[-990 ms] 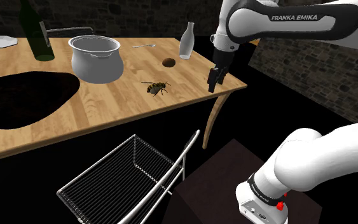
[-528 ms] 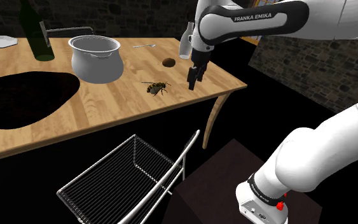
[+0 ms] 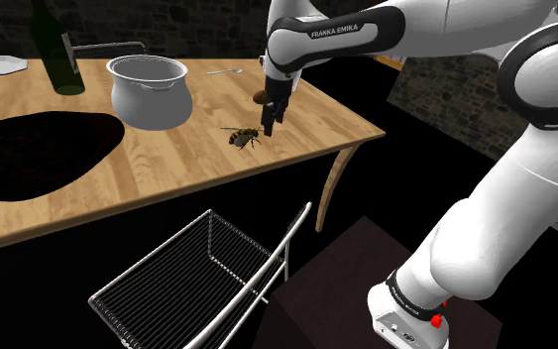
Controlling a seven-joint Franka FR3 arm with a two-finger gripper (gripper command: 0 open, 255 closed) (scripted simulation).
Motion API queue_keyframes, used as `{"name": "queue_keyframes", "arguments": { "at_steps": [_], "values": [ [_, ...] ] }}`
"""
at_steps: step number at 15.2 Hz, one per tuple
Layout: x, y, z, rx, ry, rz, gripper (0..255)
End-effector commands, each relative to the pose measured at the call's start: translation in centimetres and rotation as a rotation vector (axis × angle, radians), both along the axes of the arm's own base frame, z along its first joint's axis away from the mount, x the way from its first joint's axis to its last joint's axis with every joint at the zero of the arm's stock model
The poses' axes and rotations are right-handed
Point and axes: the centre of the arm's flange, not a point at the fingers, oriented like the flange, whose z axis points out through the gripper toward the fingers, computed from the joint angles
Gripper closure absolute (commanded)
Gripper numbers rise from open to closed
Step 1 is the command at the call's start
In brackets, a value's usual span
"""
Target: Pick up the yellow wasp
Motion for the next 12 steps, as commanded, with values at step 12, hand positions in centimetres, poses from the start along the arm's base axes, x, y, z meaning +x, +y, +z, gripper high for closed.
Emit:
{"name": "queue_keyframes", "arguments": {
  "at_steps": [12],
  "values": [
    [10.1, 6.2, -4.8, 0.014, -0.028, 0.149, 0]
  ]
}}
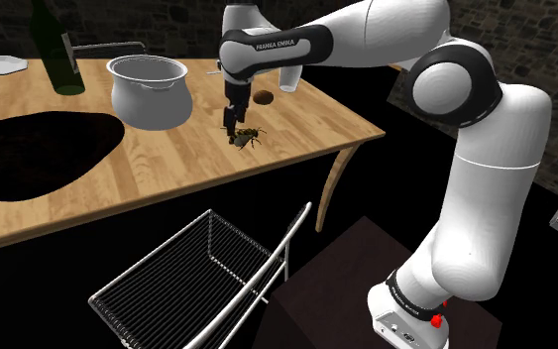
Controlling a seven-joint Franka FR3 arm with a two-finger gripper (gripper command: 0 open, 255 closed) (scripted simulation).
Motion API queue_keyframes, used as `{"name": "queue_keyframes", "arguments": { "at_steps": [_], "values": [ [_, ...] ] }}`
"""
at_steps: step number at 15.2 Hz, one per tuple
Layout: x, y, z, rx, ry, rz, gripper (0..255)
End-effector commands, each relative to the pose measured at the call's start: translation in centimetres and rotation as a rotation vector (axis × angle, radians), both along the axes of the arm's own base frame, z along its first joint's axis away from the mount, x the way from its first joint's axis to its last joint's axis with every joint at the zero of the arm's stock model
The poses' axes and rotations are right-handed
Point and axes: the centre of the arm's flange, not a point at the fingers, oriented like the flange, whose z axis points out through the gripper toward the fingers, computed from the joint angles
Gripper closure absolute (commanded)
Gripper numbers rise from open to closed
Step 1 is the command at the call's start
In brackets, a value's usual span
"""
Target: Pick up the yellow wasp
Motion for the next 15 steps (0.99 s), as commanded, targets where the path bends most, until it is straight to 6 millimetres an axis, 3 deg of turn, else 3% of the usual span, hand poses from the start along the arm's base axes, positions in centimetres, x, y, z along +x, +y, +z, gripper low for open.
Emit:
{"name": "queue_keyframes", "arguments": {
  "at_steps": [1, 6, 7, 15],
  "values": [
    [0.0, 0.1, -1.1, 0.000, -0.001, 0.001, 0],
    [0.0, 0.1, -3.0, 0.000, -0.001, 0.001, 0],
    [0.1, 0.1, -3.0, 0.000, -0.001, 0.002, 255],
    [0.0, 0.1, -2.9, 0.000, -0.001, 0.001, 255]
  ]
}}
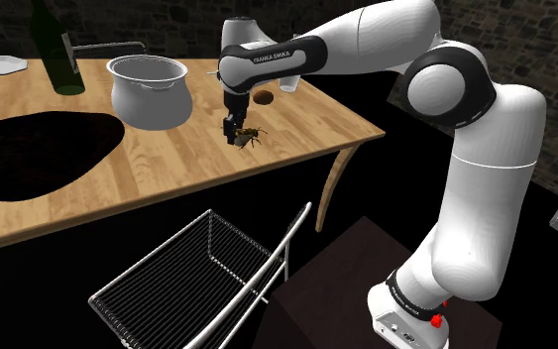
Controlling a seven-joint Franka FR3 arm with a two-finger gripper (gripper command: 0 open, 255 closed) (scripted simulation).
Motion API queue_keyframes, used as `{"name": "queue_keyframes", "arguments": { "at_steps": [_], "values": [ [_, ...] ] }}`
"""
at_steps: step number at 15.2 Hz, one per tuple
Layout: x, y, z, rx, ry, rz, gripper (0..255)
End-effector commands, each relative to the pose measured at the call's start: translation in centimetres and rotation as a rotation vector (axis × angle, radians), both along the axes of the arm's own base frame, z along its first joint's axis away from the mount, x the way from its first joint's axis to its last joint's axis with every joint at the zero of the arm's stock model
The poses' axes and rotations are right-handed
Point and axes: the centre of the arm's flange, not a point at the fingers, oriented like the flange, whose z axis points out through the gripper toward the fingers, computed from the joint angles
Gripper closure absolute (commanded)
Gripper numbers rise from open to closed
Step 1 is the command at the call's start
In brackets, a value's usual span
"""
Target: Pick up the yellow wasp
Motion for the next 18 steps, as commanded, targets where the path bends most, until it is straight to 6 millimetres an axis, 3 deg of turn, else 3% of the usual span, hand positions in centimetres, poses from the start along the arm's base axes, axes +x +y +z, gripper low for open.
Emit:
{"name": "queue_keyframes", "arguments": {
  "at_steps": [1, 16, 18],
  "values": [
    [0.0, 0.0, -0.1, -0.001, 0.001, -0.001, 255],
    [0.0, 0.0, 7.8, -0.001, 0.001, -0.001, 255],
    [0.0, 0.0, 7.9, -0.001, 0.001, -0.001, 255]
  ]
}}
